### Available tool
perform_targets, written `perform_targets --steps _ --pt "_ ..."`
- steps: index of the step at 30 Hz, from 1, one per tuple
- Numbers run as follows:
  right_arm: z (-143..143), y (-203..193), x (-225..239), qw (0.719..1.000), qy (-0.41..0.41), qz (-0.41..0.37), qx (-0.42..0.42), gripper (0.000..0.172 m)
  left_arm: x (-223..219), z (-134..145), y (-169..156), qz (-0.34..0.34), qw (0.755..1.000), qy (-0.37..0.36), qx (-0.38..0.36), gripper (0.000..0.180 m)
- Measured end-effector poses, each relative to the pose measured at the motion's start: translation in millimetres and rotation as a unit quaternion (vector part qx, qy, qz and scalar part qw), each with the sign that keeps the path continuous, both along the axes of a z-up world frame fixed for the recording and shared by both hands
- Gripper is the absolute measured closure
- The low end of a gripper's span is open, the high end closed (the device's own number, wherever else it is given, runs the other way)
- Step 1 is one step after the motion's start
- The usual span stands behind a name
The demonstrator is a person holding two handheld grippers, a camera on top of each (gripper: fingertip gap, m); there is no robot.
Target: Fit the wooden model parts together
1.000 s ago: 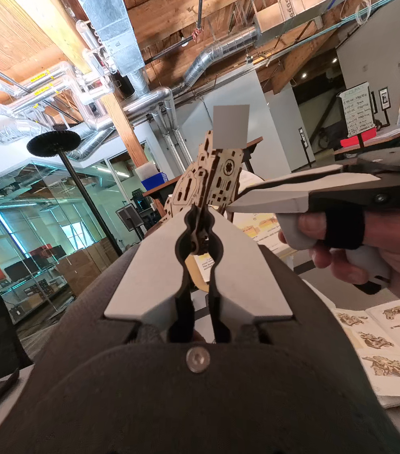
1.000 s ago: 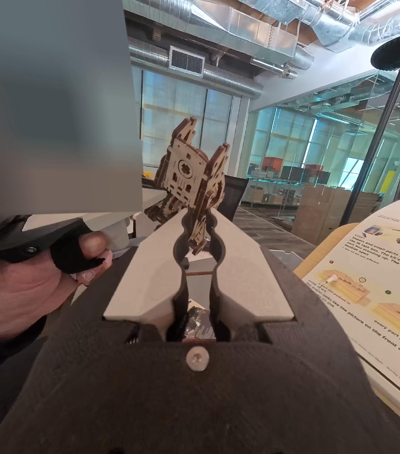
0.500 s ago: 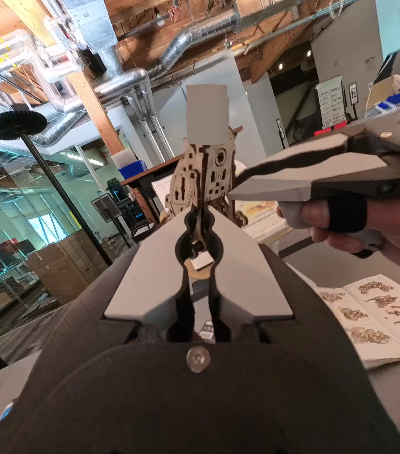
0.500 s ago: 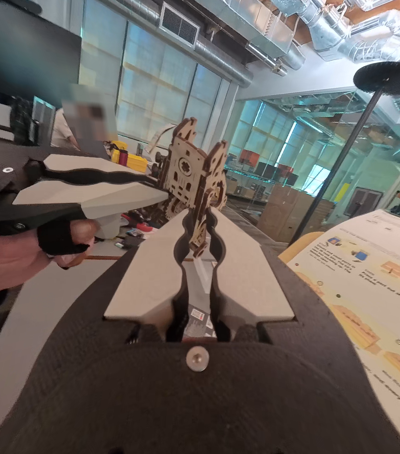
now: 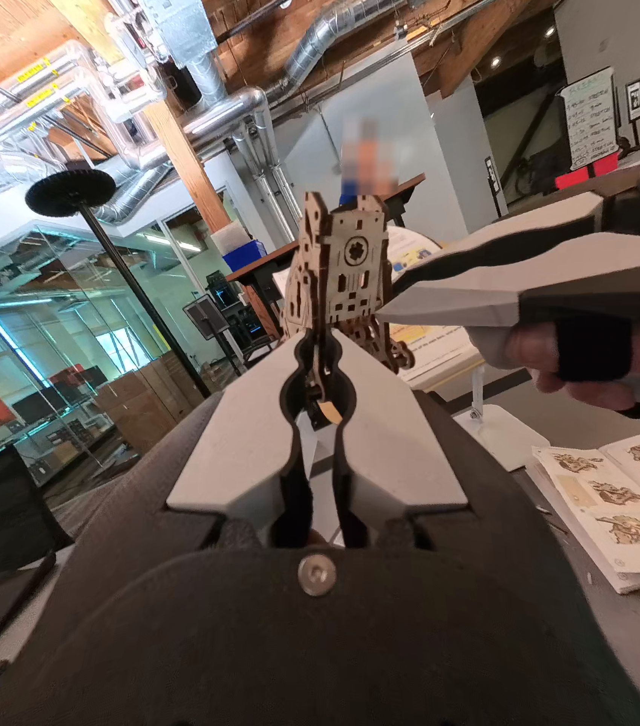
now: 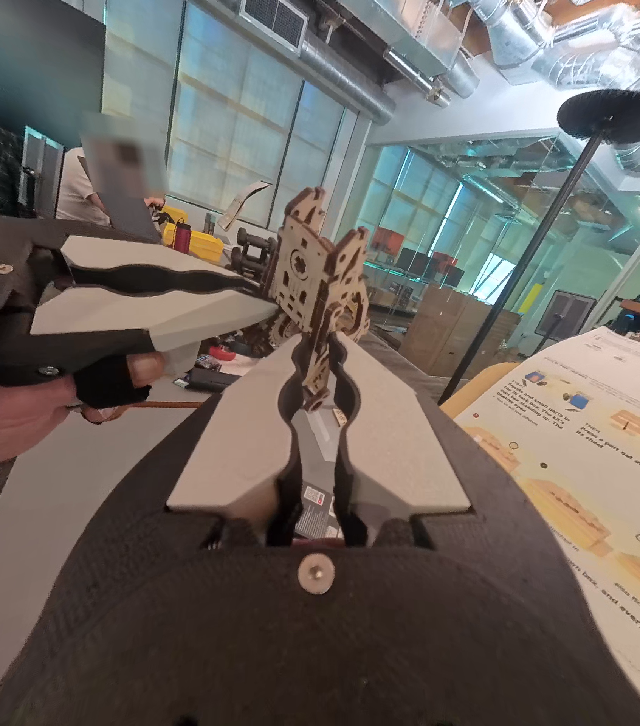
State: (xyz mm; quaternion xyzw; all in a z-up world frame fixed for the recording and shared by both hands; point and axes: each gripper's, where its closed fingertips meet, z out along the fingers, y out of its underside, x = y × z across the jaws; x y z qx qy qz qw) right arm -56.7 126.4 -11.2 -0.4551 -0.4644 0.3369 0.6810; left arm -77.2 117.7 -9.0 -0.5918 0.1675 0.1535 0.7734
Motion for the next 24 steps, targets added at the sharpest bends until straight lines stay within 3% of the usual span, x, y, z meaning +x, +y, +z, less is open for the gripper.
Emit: perform_targets --steps 1,5,9,13,16,21,24 --pt "-3.6 0.8 -1.8 1.000 -0.006 -0.002 -0.003 0.165 -2.1 -3.5 0.6 0.002 1.000 -0.004 -0.006 0.178" --pt "-35.6 7.5 -6.9 0.997 -0.076 0.014 -0.027 0.165 -7.7 -39.1 7.8 -0.013 0.996 -0.035 -0.085 0.178" --pt "-96.6 12.0 -5.7 0.983 -0.145 0.043 -0.100 0.165 -6.0 -114.2 13.9 -0.043 0.972 -0.091 -0.213 0.176" --pt "-168.4 7.7 1.8 0.958 -0.200 0.082 -0.188 0.165 6.7 -196.6 5.4 -0.078 0.933 -0.130 -0.327 0.174" --pt "-214.7 1.0 6.2 0.937 -0.247 0.099 -0.227 0.165 14.5 -242.6 -6.1 -0.093 0.904 -0.156 -0.386 0.174" --pt "-259.3 -4.4 12.4 0.900 -0.281 0.140 -0.302 0.165 21.4 -270.6 -17.5 -0.130 0.869 -0.186 -0.440 0.176" --pt "-274.1 -3.1 13.9 0.896 -0.282 0.138 -0.314 0.165 26.2 -284.2 -19.8 -0.155 0.858 -0.167 -0.460 0.177"
